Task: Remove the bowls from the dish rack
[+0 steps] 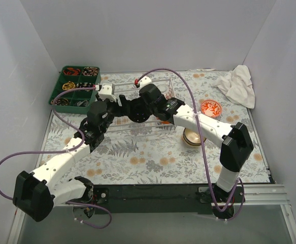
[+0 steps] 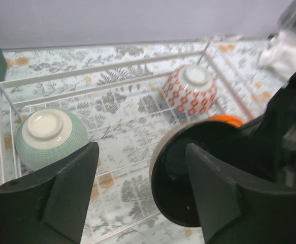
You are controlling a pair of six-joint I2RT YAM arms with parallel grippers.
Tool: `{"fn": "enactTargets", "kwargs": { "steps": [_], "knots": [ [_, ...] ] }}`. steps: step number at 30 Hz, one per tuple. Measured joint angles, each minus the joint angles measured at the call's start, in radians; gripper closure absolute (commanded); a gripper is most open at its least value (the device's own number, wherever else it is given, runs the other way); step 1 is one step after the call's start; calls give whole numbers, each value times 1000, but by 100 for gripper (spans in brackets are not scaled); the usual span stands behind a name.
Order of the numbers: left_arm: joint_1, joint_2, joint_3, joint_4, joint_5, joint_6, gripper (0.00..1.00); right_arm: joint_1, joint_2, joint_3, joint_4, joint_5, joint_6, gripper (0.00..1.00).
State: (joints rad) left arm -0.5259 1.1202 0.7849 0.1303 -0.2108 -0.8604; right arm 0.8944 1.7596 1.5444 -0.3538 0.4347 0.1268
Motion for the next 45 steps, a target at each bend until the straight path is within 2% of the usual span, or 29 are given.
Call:
{"fn": "enactTargets", "kwargs": {
  "steps": [1, 2, 4, 6, 14, 23, 27, 34, 45],
  "knots": [
    [0, -18, -2, 16, -3, 3, 14, 0, -4, 0, -22, 6, -1, 99],
    [0, -33, -5, 30, -5, 7, 11, 0, -11, -1, -44, 11, -2, 99],
    [0, -73, -14, 63, -11, 16, 4, -3, -35, -4, -90, 16, -2, 99],
    [0, -104, -22, 92, -16, 25, 2, -8, -74, -8, -135, 16, -2, 99],
    [0, -115, -27, 130, -32, 43, 2, -106, -355, -86, -282, -36, 37, 99],
    [0, -106, -27, 131, -46, 61, 2, -412, -575, -299, -447, -178, 75, 99],
    [0, -97, -27, 132, -54, 66, 2, -522, -601, -380, -486, -248, 68, 99],
    [0, -80, -27, 132, -60, 72, 2, -647, -601, -484, -489, -360, 49, 99],
    [0, -71, -38, 132, -59, 76, 2, -739, -577, -595, -391, -475, 42, 99]
  ]
}}
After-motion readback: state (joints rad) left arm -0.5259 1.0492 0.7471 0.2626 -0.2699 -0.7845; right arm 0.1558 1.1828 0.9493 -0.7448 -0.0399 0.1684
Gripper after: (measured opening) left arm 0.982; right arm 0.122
